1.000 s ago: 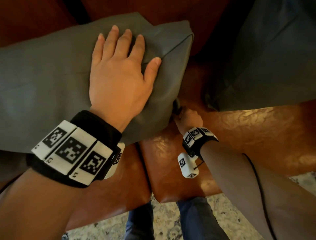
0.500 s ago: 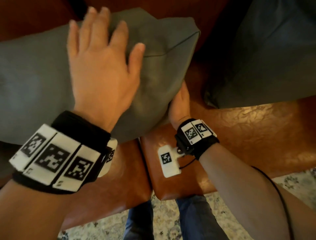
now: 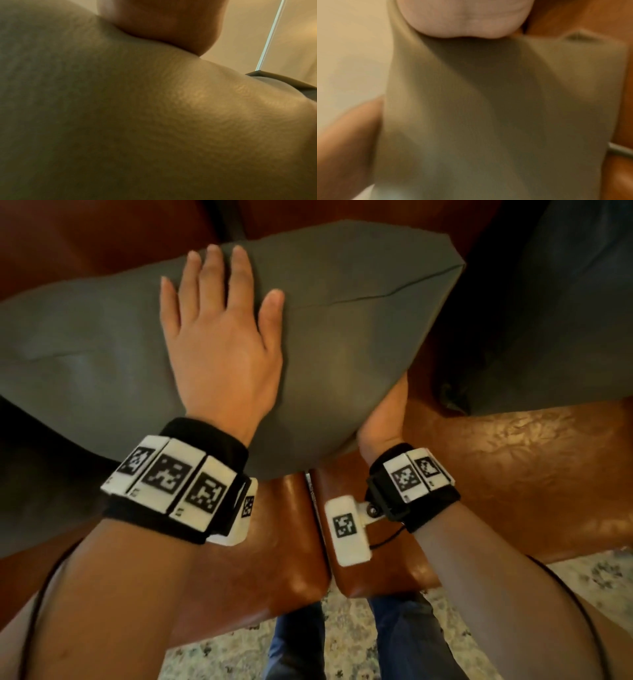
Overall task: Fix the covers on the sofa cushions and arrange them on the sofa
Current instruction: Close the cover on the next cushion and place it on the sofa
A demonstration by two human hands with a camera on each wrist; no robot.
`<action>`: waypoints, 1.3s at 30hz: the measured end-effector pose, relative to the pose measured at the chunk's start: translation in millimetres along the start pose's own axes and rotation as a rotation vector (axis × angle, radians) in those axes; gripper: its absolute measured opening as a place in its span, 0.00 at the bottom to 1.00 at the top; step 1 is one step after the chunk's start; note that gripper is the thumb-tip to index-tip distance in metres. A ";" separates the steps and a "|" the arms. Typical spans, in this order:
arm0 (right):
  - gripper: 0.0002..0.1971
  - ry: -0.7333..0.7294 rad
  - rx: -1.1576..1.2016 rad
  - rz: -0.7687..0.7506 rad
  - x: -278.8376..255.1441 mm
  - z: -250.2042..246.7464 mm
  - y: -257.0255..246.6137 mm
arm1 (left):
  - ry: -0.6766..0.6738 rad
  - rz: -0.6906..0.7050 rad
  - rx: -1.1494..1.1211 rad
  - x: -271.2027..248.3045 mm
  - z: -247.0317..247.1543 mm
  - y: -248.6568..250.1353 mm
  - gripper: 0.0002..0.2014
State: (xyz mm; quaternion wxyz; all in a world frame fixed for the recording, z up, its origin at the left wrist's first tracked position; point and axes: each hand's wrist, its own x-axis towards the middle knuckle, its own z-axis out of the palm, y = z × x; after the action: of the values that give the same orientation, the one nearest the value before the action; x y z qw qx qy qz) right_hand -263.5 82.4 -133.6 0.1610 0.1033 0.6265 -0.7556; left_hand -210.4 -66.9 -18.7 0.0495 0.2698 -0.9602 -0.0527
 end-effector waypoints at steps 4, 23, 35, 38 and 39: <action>0.20 -0.003 -0.437 0.145 -18.5 2.6 40.9 | -0.006 0.018 -0.021 -8.0 2.0 -3.7 0.31; 0.13 -0.823 -0.998 -0.018 -82.6 48.9 -82.9 | -0.661 0.036 -0.711 -84.0 -17.6 -73.1 0.12; 0.16 -0.662 -1.542 0.083 -62.5 8.6 -96.9 | -0.451 -0.291 -0.540 -81.3 -26.2 -163.5 0.08; 0.16 -1.050 -1.650 -0.003 -110.7 45.5 -82.9 | -0.794 0.007 -0.299 -100.4 -30.6 -124.7 0.09; 0.18 -1.167 -1.664 -0.039 -122.8 59.5 -71.9 | -0.938 0.096 -0.239 -105.7 -25.3 -103.9 0.11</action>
State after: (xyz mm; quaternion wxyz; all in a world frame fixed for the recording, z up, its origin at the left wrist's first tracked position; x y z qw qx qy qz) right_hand -173.7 49.8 -12.4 0.4503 -0.4366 0.7787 -0.0148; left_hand -64.2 -101.7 -14.0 -0.3555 0.1649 -0.8775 -0.2763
